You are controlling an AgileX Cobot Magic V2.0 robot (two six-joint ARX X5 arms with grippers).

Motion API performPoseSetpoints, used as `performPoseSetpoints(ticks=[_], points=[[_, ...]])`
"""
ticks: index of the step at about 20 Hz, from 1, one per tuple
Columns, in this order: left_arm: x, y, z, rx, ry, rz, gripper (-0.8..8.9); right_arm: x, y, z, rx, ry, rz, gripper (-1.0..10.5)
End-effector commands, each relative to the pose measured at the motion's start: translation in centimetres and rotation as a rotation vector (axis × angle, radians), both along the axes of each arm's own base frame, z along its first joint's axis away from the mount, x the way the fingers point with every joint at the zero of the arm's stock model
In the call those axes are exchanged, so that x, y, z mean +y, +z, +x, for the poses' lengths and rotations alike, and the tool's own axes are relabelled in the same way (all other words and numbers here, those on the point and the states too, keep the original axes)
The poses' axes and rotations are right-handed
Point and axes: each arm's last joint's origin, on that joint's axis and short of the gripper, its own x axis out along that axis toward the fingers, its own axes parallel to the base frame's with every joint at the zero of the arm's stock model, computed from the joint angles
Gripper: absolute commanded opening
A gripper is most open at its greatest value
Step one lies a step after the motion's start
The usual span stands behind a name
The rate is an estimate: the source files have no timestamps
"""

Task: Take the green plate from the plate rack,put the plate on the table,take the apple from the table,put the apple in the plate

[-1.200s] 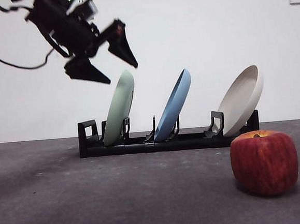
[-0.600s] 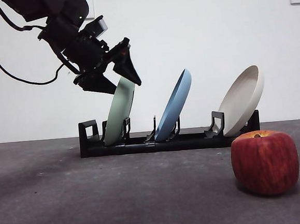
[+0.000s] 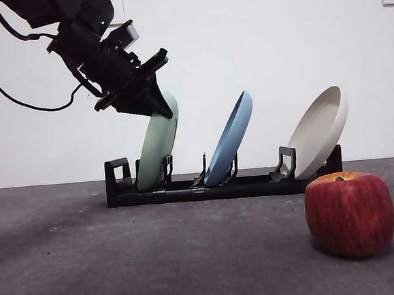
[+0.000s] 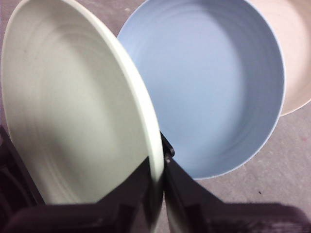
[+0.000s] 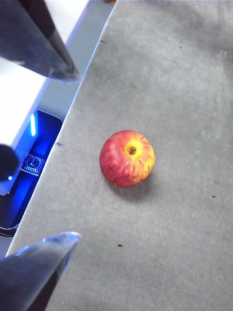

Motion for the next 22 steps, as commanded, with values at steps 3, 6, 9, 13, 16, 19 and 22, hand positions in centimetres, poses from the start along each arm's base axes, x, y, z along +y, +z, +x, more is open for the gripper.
performPoseSetpoints(ticks=[3,6,9,13,16,19,22], points=[[-0.1,1.2,-0.6,-0.014,-0.029,-0.033,-0.08,0.0,0.1,0.0,-0.003,0.000,0.004,6.6],[0.3,3.1,-1.2,-0.057,-0.022,-0.046,-0.08,0.0,0.1,0.0,-0.003,0.000,0.004,6.6],[0.7,5.3,-2.1,-0.089,-0.022,-0.057,-0.09,0.0,0.1,0.0,-0.003,0.000,0.004,6.6],[1.1,8.3,-4.3,-0.124,-0.040,-0.055,-0.08,0.0,0.1,0.0,-0.003,0.001,0.004,6.6],[1.0,10.2,-7.3,-0.138,-0.088,0.018,-0.08,0.0,0.1,0.0,-0.003,0.000,0.004,6.6],[0.1,11.9,-11.4,-0.181,-0.093,0.227,-0.06,0.0,0.1,0.0,-0.003,0.000,0.004,6.6],[-1.9,12.1,-15.1,-0.184,-0.146,0.422,-0.06,0.0,0.1,0.0,-0.003,0.000,0.004,6.6]])
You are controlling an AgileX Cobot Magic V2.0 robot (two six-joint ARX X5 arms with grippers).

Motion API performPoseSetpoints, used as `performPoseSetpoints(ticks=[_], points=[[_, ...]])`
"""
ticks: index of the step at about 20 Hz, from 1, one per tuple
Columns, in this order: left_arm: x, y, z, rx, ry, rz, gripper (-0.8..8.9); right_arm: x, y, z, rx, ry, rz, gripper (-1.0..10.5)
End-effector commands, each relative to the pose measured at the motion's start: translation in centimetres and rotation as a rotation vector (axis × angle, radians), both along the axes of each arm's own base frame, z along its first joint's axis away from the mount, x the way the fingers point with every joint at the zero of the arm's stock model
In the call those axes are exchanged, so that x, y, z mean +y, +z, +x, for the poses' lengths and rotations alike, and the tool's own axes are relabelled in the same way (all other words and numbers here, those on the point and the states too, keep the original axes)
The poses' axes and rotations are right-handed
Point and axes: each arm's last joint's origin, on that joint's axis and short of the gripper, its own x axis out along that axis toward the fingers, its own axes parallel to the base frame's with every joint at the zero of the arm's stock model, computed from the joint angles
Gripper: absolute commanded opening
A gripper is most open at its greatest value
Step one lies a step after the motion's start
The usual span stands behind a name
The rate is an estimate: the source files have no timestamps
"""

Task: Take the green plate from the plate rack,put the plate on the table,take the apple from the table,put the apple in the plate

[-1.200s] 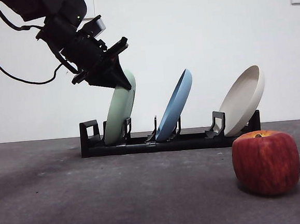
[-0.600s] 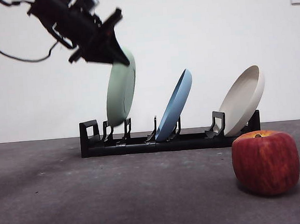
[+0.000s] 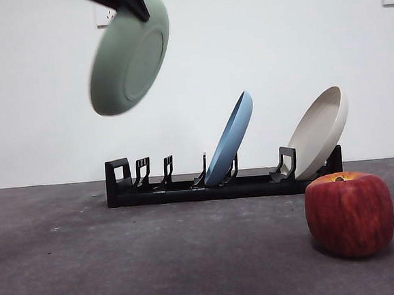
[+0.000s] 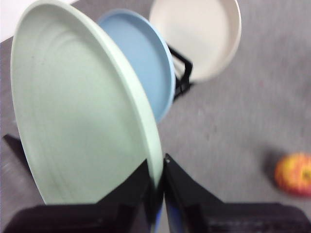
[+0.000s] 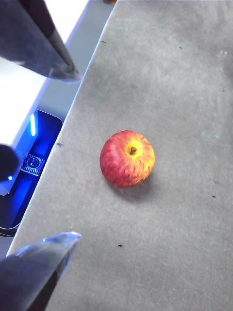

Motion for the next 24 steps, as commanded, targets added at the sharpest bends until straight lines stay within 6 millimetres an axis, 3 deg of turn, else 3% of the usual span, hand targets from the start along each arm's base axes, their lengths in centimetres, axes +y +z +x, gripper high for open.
performPoseSetpoints(ticks=[1,6,13,16,19,24], points=[[-1.9,-0.6,-2.1,-0.026,-0.066,0.200,-0.06,0.0,0.1,0.0,-0.003,0.001,0.005,6.6],[-5.7,-3.9,-5.9,-0.058,-0.104,0.467,-0.06,0.0,0.1,0.0,-0.003,0.001,0.005,6.6],[-8.2,-14.3,-9.6,-0.119,-0.213,0.670,-0.06,0.0,0.1,0.0,-0.002,0.000,0.005,6.6],[-9.2,-17.7,-11.1,-0.171,-0.284,0.722,-0.06,0.0,0.1,0.0,-0.003,0.000,0.005,6.6],[-10.0,-20.1,-11.8,-0.174,-0.323,0.781,-0.06,0.0,0.1,0.0,-0.003,0.000,0.005,6.6],[-11.0,-23.9,-11.3,-0.130,-0.339,0.874,-0.06,0.0,0.1,0.0,-0.002,0.000,0.005,6.6]])
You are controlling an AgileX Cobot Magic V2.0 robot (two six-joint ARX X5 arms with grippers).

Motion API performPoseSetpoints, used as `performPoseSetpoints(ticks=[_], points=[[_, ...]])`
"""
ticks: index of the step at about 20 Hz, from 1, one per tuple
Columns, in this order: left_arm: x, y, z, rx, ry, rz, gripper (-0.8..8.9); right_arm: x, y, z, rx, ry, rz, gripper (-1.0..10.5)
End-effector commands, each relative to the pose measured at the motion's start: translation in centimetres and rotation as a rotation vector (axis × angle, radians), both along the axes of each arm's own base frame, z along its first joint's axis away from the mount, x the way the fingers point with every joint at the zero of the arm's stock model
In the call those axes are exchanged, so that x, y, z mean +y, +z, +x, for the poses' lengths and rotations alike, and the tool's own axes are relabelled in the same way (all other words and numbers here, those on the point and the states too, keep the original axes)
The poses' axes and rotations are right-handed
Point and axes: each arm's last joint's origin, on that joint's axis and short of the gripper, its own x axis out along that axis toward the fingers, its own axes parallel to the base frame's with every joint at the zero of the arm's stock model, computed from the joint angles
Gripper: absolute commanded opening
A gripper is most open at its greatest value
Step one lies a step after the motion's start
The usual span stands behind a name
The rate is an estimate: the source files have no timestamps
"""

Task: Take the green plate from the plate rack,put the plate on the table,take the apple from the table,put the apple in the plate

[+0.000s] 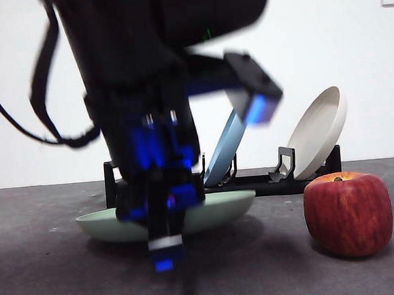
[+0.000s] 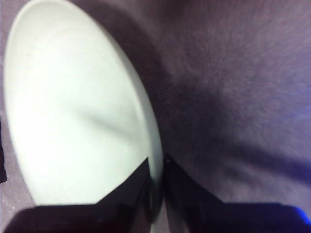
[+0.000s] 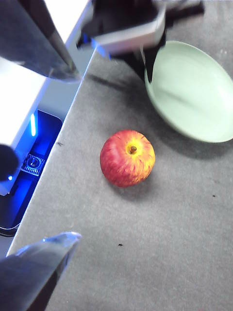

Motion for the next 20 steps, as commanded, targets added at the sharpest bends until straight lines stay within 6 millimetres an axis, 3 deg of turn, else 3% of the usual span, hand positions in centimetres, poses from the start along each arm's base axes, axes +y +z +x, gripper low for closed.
performPoseSetpoints(ticks=[1,5,8,11,13,16,20], points=[[-0.2,-1.6,0.1,0.021,-0.007,0.034,-0.06,0.0,0.1,0.0,-0.003,0.000,0.005,6.6],[-0.5,-1.7,0.0,0.045,-0.013,0.005,0.04,0.0,0.1,0.0,-0.004,0.000,0.005,6.6],[-0.5,-1.6,0.0,0.043,-0.009,-0.001,1.40,0.0,0.1,0.0,-0.004,0.000,0.005,6.6],[-0.5,-1.5,0.0,0.038,-0.009,-0.006,1.72,0.0,0.1,0.0,-0.003,0.000,0.005,6.6],[-0.5,-1.2,0.0,0.027,-0.006,-0.012,2.68,0.0,0.1,0.0,-0.003,0.000,0.005,6.6],[-0.2,0.2,-0.1,0.012,0.014,-0.065,4.19,0.0,0.1,0.0,-0.003,0.000,0.005,6.6],[0.6,3.9,-0.6,-0.004,0.048,-0.135,4.21,0.0,0.1,0.0,-0.004,0.000,0.005,6.6]])
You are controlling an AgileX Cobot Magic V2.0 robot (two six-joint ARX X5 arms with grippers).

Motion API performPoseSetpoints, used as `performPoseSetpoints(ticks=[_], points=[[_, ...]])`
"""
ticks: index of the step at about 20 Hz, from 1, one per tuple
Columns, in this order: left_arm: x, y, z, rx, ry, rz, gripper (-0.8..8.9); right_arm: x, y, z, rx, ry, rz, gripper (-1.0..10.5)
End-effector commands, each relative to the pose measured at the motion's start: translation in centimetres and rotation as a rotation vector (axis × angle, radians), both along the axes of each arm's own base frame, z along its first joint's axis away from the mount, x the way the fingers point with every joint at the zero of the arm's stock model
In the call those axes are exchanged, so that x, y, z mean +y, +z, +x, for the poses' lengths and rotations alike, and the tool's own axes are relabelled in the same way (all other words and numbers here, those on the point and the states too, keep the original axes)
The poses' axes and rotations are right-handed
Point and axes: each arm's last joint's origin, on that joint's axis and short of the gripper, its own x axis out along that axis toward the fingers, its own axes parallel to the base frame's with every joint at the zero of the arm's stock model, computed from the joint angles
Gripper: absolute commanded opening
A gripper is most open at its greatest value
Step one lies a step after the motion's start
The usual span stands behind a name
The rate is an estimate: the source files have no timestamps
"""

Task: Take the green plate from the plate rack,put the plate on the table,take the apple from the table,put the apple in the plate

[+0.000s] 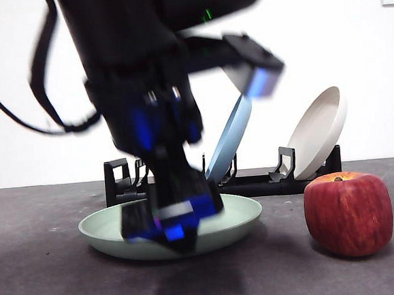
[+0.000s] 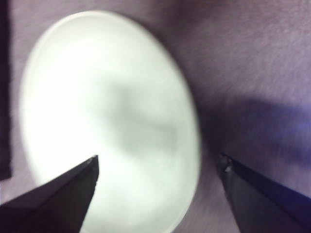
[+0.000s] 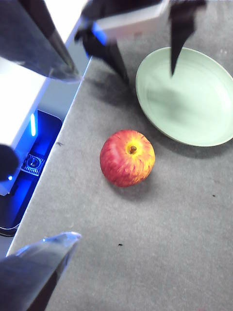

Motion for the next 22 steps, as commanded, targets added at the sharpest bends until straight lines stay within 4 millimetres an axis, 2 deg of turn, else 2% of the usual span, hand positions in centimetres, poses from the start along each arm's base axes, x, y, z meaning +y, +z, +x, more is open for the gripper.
performPoseSetpoints(ticks=[1,3,7,10,12,15,22], points=[[0.4,2.6,-0.3,-0.005,0.040,-0.073,4.21,0.1,0.1,0.1,-0.010,0.000,0.006,6.6],[1.0,5.4,-0.6,-0.005,0.075,-0.127,4.20,0.1,0.1,0.5,-0.019,0.005,0.007,6.6],[2.8,12.5,-1.8,0.055,0.091,-0.346,4.17,1.1,-0.3,2.4,-0.014,0.058,0.006,6.6],[4.6,17.1,-3.2,0.177,0.005,-0.517,4.15,2.9,-1.1,4.3,-0.007,0.149,-0.005,6.6],[5.8,19.2,-4.1,0.261,-0.041,-0.569,4.09,4.4,-2.0,5.6,0.004,0.185,-0.059,6.6],[7.5,20.7,-5.2,0.331,-0.057,-0.545,4.09,6.7,-3.8,7.3,0.032,0.224,-0.167,6.6],[8.8,20.2,-6.0,0.434,-0.027,-0.467,4.09,10.1,-8.0,9.4,0.131,0.288,-0.318,6.6]])
